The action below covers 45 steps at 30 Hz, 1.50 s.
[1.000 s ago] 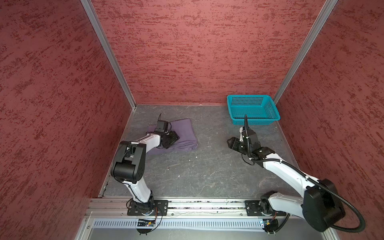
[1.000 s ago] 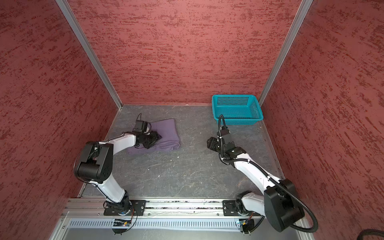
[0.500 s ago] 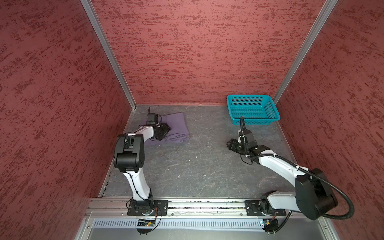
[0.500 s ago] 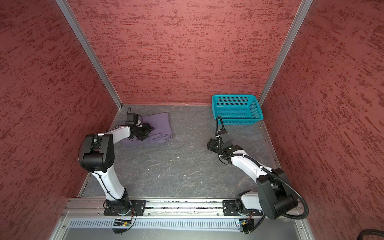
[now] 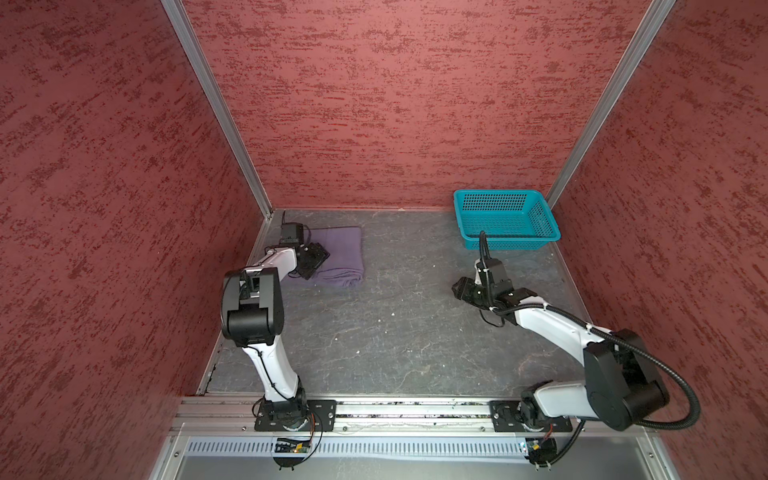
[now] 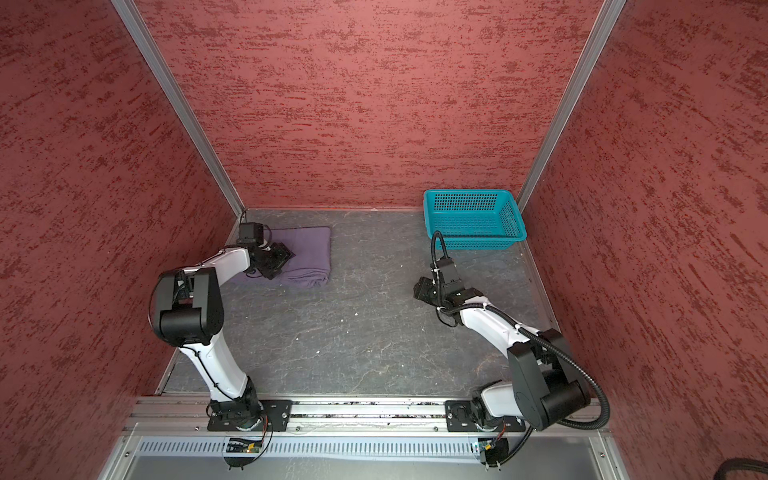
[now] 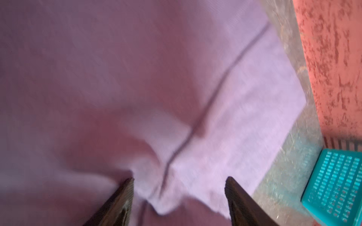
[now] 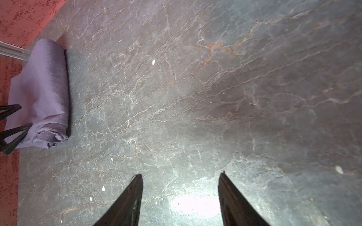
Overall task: Fold and stack the trousers
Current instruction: Move the trousers to the top-left of the table.
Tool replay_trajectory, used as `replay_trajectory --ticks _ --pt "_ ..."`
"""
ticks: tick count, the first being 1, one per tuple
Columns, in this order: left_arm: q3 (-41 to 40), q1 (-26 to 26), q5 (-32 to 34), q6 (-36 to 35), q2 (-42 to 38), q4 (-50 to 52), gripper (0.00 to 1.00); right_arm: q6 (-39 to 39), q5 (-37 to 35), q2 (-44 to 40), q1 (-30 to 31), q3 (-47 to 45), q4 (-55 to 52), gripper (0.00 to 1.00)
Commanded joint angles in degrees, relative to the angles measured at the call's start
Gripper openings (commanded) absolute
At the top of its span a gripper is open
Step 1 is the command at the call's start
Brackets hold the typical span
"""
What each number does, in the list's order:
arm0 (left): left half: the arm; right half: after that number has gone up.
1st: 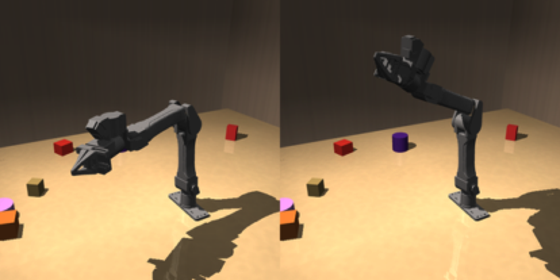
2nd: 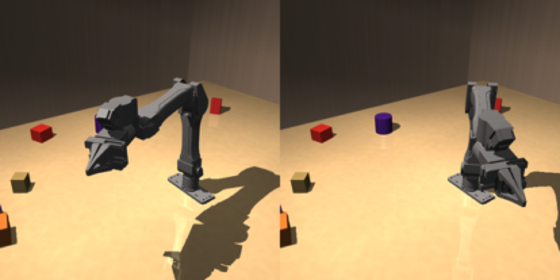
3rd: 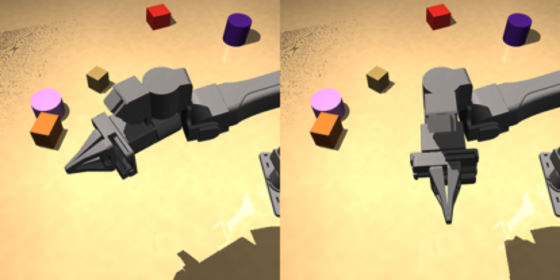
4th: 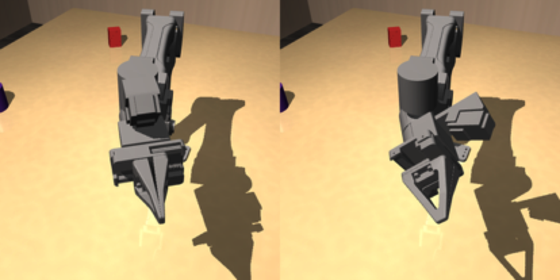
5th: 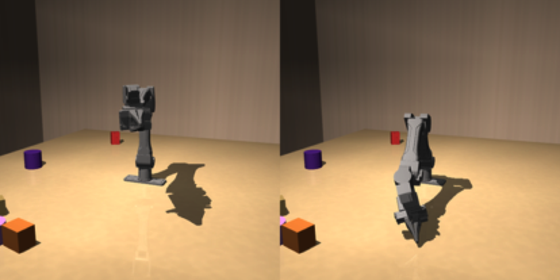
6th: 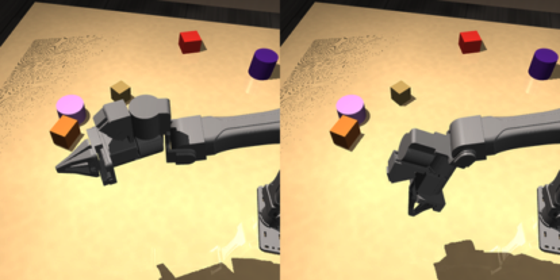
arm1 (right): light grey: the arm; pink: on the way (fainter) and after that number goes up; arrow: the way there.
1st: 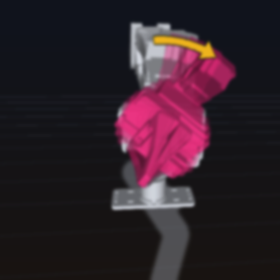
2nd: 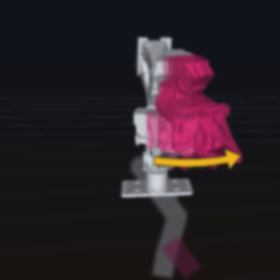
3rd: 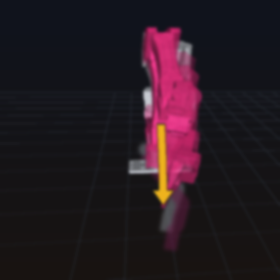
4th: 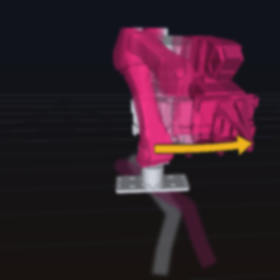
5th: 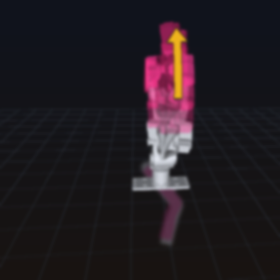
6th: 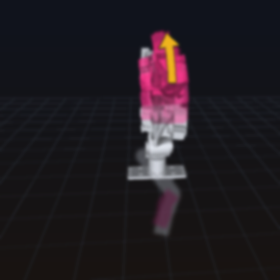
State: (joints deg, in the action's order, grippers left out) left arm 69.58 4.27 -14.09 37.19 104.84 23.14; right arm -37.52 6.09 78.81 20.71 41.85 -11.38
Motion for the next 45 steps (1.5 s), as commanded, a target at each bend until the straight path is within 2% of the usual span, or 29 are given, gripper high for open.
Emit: replay_trajectory --ticks 1,5,9,13,19,21,23,24,26,35,41,45 --pt "-2.13 -3.35 2.84 -1.80 -7.28 3.19 0.74 0.21 0.82 -2.26 -0.49 0.94 1.62 0.62" --pt "-6.35 -6.94 4.74 -1.34 -12.12 3.86 0.75 -0.06 1.63 -3.78 -0.64 -0.69 2.12 0.62" --pt "-9.17 -10.61 5.83 -1.16 -12.79 4.06 0.72 -0.12 1.82 -5.21 -0.59 -1.80 2.34 0.61" --pt "-9.66 -12.14 5.55 -0.58 -9.95 3.36 0.71 0.21 1.68 -6.66 -0.67 -2.42 2.21 0.60" --pt "-8.05 -11.80 4.81 0.25 -3.15 0.55 0.69 0.56 1.31 -7.70 -0.85 -3.06 1.35 0.60" --pt "-7.03 -11.22 4.27 0.26 -1.17 -0.31 0.57 0.60 0.83 -7.96 -0.99 -3.40 1.00 0.60" --pt "-6.32 -10.35 3.79 0.25 0.50 -1.05 0.32 0.65 0.36 -8.14 -1.09 -3.57 0.67 0.60" --pt "-6.05 -9.82 3.73 0.25 1.02 -1.36 0.28 0.61 0.21 -8.14 -1.04 -3.56 0.57 0.60" --pt "-5.39 -8.41 3.52 0.17 2.42 -1.38 0.25 0.51 -0.09 -7.92 -1.11 -3.54 0.48 0.60" --pt "-1.06 -3.32 1.46 -1.86 6.74 -1.25 0.22 -0.14 0.33 -3.73 -1.38 -1.71 1.65 0.59" --pt "6.53 -2.87 -1.50 -5.53 11.83 1.05 0.18 -0.91 1.11 -0.64 -1.46 -0.45 3.08 0.59" --pt "8.03 -3.13 -3.43 -6.37 13.10 0.71 0.14 -0.79 1.32 0.96 -1.50 0.35 3.30 0.59"
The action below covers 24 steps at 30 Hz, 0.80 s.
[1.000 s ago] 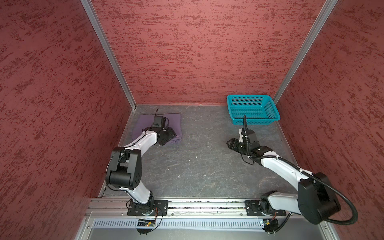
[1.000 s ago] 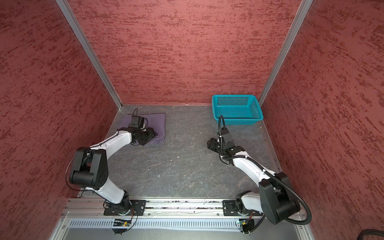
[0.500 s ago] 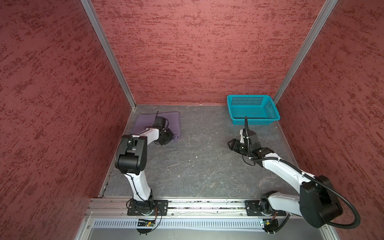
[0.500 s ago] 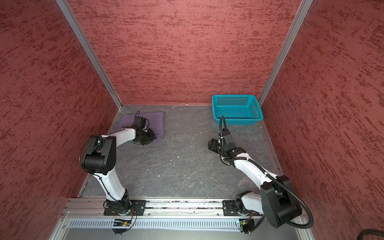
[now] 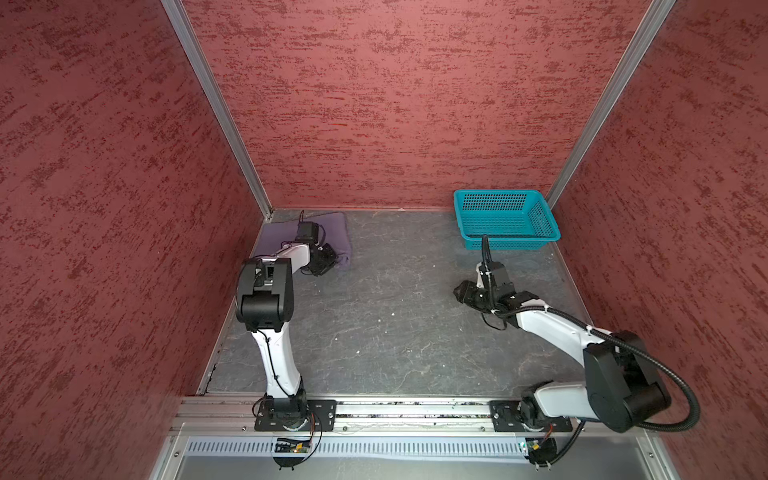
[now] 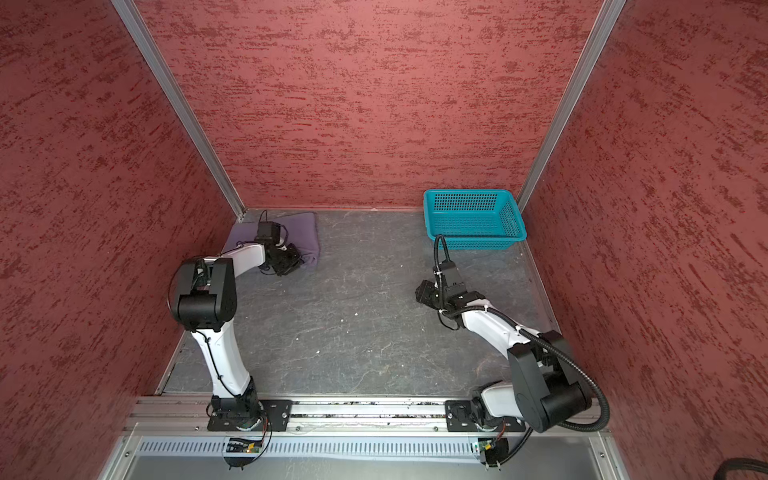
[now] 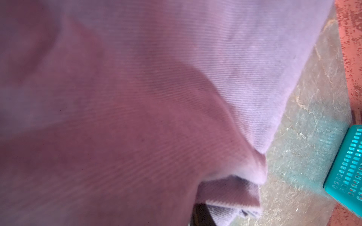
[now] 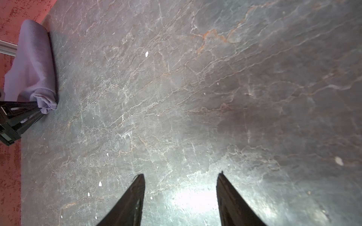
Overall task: Fold and stack the trousers
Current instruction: Move the trousers to the top-left of the table.
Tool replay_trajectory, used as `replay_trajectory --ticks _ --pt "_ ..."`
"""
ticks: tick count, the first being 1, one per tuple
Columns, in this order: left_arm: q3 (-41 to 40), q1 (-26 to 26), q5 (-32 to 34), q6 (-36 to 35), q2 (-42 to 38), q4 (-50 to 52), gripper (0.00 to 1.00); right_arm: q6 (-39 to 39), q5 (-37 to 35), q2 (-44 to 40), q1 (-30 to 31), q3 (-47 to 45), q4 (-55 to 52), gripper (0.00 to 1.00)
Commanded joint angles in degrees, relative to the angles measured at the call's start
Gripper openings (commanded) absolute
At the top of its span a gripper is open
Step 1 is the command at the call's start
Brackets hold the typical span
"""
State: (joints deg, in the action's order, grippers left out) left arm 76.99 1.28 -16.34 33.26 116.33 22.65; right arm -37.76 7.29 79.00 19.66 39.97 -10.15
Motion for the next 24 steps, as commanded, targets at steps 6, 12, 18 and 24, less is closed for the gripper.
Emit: replay_trajectory --ticks 6,12,18,24 --pt "3.94 -3.14 -3.88 -5.15 4.17 1.81 0.11 -0.39 0.91 2.62 -0.50 3.22 2.75 0.58" --pt "8.12 -7.29 -4.33 -7.39 6.48 3.76 0.10 -0.21 0.80 2.57 -0.64 2.82 2.69 0.58" --pt "8.21 -7.00 -3.23 -7.24 6.77 4.55 0.10 0.22 0.10 0.95 -0.85 1.52 2.21 0.58" --pt "6.56 -3.97 -2.33 -7.63 5.75 5.12 0.08 0.21 0.07 0.32 -1.24 0.84 2.07 0.58"
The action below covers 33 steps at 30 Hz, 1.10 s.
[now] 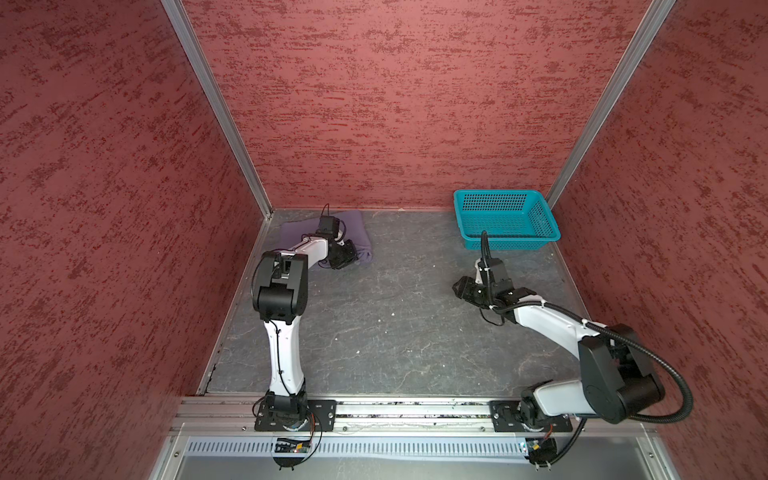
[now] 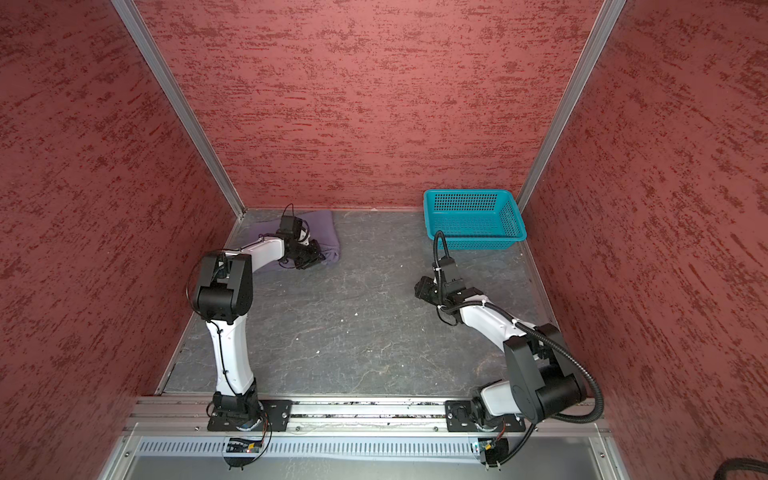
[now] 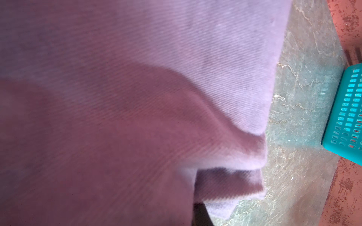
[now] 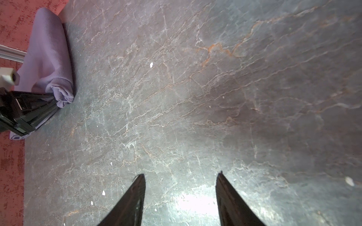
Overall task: Fold and stack the trousers
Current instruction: Move the trousers to the top-left of the table, then reset both arms
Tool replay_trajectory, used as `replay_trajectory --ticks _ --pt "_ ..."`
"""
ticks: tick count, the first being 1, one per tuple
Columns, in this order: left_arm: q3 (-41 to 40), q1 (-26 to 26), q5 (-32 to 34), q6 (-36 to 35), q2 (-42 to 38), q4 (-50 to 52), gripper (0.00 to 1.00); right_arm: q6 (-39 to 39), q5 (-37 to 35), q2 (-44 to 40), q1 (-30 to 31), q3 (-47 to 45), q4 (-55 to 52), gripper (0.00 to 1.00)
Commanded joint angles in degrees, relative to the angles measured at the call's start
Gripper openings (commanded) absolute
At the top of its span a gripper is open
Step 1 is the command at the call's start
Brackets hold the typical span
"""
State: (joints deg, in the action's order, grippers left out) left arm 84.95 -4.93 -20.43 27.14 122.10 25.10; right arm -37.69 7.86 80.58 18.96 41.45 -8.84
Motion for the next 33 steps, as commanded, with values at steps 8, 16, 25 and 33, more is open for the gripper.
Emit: replay_trajectory --ticks 8,16,25,33 --pt "-1.83 6.11 1.21 -1.74 0.29 2.40 0.16 -0.19 -0.16 0.03 -0.77 0.04 1.15 0.58" --pt "-2.37 6.45 0.24 -0.62 -2.01 2.07 0.43 -0.27 0.61 1.69 -0.77 1.67 1.07 0.58" --pt "-6.84 4.99 0.65 2.32 -17.25 2.32 0.56 4.23 -2.80 -3.05 -1.10 4.91 -4.49 0.58" --pt "-12.80 4.95 2.93 2.67 -36.29 2.89 0.99 12.10 -12.83 -15.10 -1.34 8.56 -11.14 0.59"
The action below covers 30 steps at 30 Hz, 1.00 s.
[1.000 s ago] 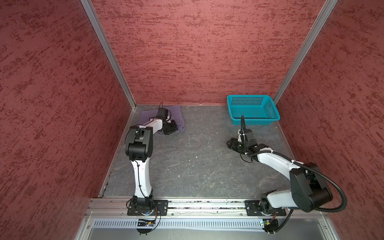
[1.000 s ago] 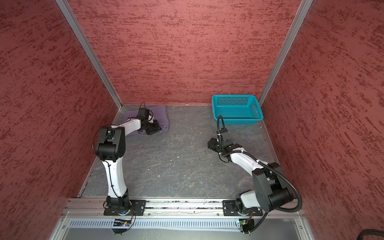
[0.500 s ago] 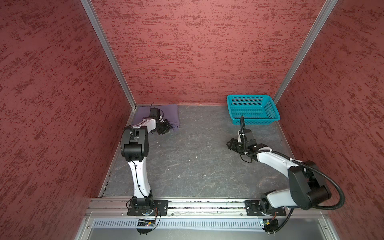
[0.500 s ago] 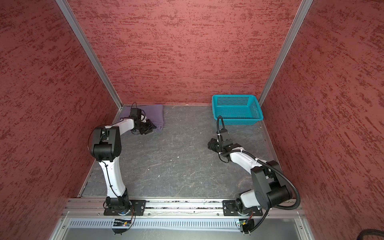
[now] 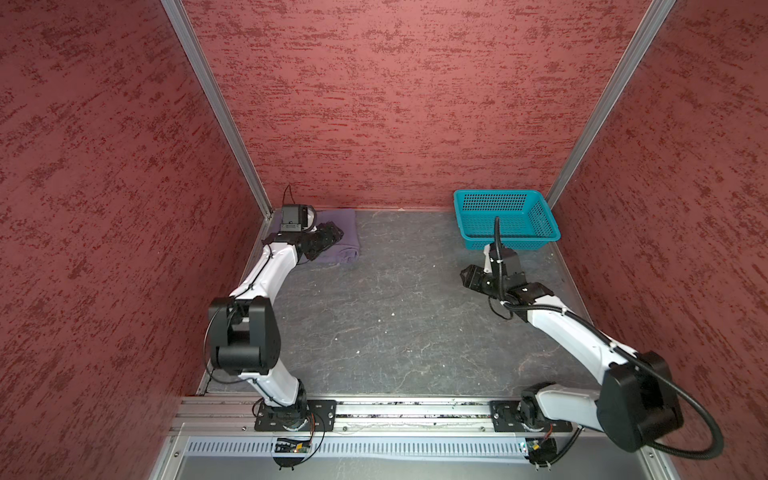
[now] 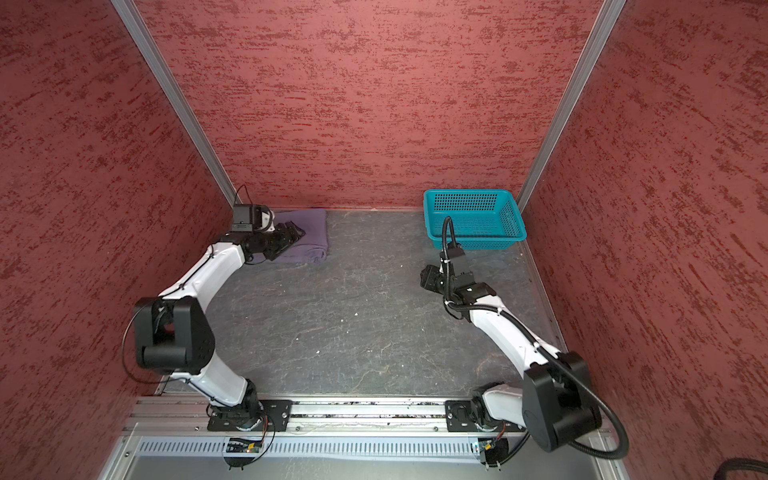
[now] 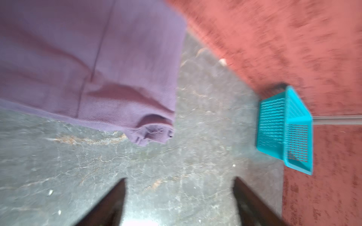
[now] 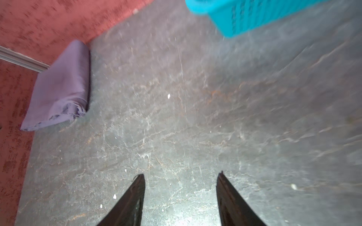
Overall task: Fold and stack the trousers
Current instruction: Reset both arms
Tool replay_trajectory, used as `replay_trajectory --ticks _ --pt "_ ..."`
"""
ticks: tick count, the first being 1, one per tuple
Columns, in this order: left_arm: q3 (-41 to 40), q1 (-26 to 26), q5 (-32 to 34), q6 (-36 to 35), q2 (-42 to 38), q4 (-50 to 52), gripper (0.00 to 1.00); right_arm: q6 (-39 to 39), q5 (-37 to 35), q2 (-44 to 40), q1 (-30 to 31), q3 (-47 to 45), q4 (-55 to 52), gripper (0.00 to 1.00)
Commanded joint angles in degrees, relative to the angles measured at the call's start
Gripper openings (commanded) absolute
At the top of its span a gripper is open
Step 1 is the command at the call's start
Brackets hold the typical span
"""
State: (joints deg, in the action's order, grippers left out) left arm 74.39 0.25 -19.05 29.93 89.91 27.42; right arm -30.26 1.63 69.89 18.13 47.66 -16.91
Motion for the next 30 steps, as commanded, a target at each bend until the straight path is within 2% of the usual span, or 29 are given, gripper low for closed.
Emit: replay_trajectory --ticks 1,6,9,11,18,24,27,30 --pt "-3.45 -0.10 1.79 -0.22 -7.01 0.13 1.00 5.81 -8.07 -6.38 -0.48 2.67 -3.19 0.60" --pt "-10.42 1.81 3.12 0.27 -19.51 -2.03 0.99 9.94 -16.61 -15.28 -0.58 2.60 -2.94 0.72" --pt "-14.80 3.32 3.23 -0.25 -26.11 -3.97 0.99 10.70 -21.60 -19.94 -0.55 1.50 -2.47 0.85" --pt "-17.74 4.12 3.08 -1.16 -29.99 -5.13 1.00 11.31 -23.43 -22.65 -0.62 0.59 -2.00 0.99" --pt "-24.97 5.90 5.35 -1.63 -37.13 -5.57 0.99 11.68 -25.60 -29.62 -0.57 -3.40 1.69 0.99" --pt "-31.15 6.05 8.48 -1.69 -41.30 -11.80 1.00 17.99 -25.00 -34.72 -0.55 -11.97 11.10 0.99" --pt "-34.45 6.02 9.56 -6.22 -40.30 -17.55 0.99 24.70 -22.81 -34.74 -0.60 -16.01 16.59 0.99" --pt "-38.97 5.82 6.55 -10.87 -40.11 -24.60 0.99 29.38 -22.38 -34.15 -0.57 -20.07 21.99 0.99"
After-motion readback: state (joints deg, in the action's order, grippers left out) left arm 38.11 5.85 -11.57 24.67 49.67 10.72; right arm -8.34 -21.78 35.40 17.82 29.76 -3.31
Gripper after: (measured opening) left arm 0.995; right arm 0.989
